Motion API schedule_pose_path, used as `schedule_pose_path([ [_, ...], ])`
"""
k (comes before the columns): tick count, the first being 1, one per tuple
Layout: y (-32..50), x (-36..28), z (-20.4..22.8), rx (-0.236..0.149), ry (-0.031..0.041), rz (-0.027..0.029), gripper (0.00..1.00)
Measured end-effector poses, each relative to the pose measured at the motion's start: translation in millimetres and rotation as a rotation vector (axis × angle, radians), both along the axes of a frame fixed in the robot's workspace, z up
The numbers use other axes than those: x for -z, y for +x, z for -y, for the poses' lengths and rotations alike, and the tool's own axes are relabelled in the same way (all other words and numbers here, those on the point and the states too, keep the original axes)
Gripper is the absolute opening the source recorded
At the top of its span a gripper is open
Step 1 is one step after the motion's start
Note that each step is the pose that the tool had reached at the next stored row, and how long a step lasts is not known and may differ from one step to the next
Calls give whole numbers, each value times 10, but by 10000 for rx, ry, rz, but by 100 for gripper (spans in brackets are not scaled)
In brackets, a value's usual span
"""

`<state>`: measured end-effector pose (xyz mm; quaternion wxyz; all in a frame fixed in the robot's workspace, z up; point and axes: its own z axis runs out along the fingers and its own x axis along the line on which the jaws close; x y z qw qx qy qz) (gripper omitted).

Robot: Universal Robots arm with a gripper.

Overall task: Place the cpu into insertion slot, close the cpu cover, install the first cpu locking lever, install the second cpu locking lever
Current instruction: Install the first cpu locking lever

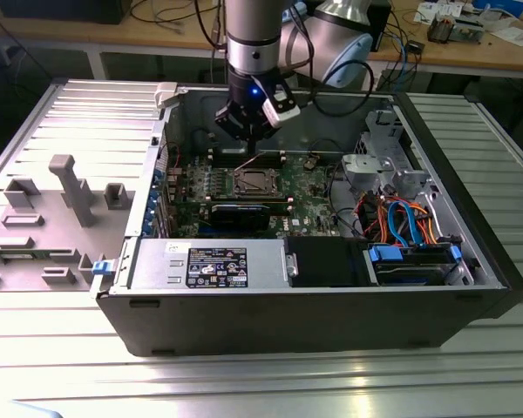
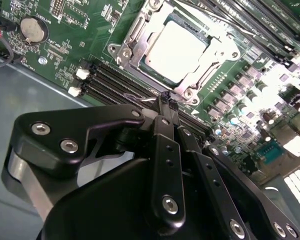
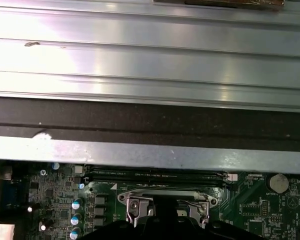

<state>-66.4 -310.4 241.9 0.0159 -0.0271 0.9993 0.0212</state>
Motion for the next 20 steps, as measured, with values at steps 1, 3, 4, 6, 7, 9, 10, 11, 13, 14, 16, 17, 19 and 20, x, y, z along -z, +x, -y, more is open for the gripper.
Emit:
schedule_pose_path([
  [1, 1, 22, -4, -1, 0, 0, 11],
  [3, 1, 46, -10, 0, -1, 0, 11],
  [4, 1, 57, -15, 0, -1, -1, 11],
  [6, 2, 66, -29, -1, 0, 0, 11],
  [7, 2, 73, -37, -1, 0, 0, 11],
  [9, 2, 82, -43, -2, -1, 0, 11],
  [10, 3, 88, -46, -2, 0, 0, 11],
  [11, 3, 90, -48, -2, -2, -1, 11],
  [13, 6, 94, -54, -1, -2, -1, 11],
  [14, 10, 94, -61, -1, -3, -1, 11],
  [16, 15, 96, -67, 0, -2, 0, 11],
  [17, 21, 98, -71, -1, -2, 0, 11],
  [19, 36, 100, -78, 0, -17, 0, 11],
  [20, 45, 101, -83, 0, -23, -1, 11],
])
